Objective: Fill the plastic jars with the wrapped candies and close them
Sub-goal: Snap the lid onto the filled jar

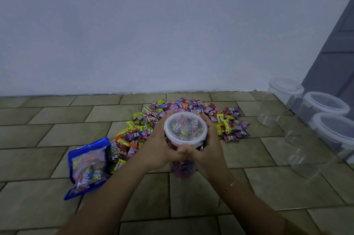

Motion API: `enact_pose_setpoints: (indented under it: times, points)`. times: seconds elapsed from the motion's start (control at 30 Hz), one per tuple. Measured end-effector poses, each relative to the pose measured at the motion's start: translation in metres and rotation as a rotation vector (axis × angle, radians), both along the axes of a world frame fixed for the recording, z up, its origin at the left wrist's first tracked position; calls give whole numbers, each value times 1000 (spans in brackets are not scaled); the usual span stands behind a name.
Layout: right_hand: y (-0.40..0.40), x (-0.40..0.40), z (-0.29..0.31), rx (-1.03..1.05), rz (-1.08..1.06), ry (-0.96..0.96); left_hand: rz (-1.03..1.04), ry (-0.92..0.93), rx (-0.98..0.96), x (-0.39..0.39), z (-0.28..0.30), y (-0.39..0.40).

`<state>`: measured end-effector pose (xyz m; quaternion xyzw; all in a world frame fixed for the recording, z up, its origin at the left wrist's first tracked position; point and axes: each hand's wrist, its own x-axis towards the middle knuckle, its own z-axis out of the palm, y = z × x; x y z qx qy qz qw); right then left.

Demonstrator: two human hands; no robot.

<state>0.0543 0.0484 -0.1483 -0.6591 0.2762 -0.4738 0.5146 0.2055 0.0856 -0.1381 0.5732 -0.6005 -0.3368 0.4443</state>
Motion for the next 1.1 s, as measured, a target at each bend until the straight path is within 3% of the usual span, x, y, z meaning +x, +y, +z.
enact_pose_setpoints:
  times: [0.27, 0.43, 1.1]
  points:
    - [-5, -16, -3, 180, 188, -22, 44, 72, -35, -5, 1, 4]
    - [-7, -19, -5, 262, 189, -41, 39, 84, -46, -4, 0, 3]
    - [-6, -23, -4, 188, 215, 48, 89, 54, 41, -6, -5, 8]
